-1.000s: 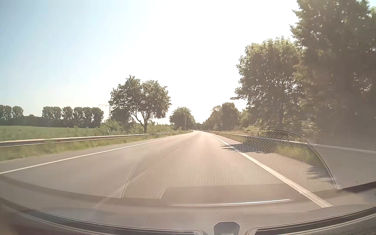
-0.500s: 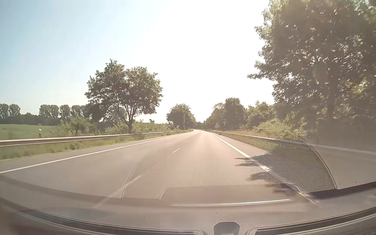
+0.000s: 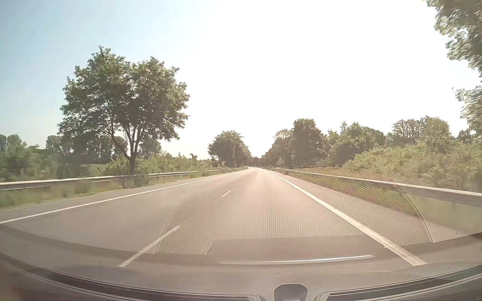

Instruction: Follow the waypoints while adhering to traffic rules and regulations

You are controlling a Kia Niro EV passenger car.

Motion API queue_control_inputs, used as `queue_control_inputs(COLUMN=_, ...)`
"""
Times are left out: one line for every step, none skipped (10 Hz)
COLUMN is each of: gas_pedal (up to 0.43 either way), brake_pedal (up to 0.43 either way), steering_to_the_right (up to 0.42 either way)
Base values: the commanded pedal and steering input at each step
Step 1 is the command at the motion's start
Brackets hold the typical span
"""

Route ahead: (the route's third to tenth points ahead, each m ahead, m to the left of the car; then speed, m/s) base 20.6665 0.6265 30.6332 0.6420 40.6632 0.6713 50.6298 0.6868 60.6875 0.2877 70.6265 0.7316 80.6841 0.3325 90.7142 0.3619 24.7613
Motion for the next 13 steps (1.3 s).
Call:
queue_control_inputs(gas_pedal=0.319, brake_pedal=0.006, steering_to_the_right=0.003)
queue_control_inputs(gas_pedal=0.319, brake_pedal=0.006, steering_to_the_right=0.003)
queue_control_inputs(gas_pedal=0.319, brake_pedal=0.006, steering_to_the_right=0.003)
queue_control_inputs(gas_pedal=0.319, brake_pedal=0.006, steering_to_the_right=0.003)
queue_control_inputs(gas_pedal=0.319, brake_pedal=0.006, steering_to_the_right=0.003)
queue_control_inputs(gas_pedal=0.319, brake_pedal=0.006, steering_to_the_right=0.003)
queue_control_inputs(gas_pedal=0.319, brake_pedal=0.006, steering_to_the_right=0.003)
queue_control_inputs(gas_pedal=0.319, brake_pedal=0.006, steering_to_the_right=0.003)
queue_control_inputs(gas_pedal=0.319, brake_pedal=0.006, steering_to_the_right=0.003)
queue_control_inputs(gas_pedal=0.319, brake_pedal=0.006, steering_to_the_right=0.004)
queue_control_inputs(gas_pedal=0.319, brake_pedal=0.006, steering_to_the_right=0.003)
queue_control_inputs(gas_pedal=0.319, brake_pedal=0.006, steering_to_the_right=0.003)
queue_control_inputs(gas_pedal=0.319, brake_pedal=0.006, steering_to_the_right=0.003)
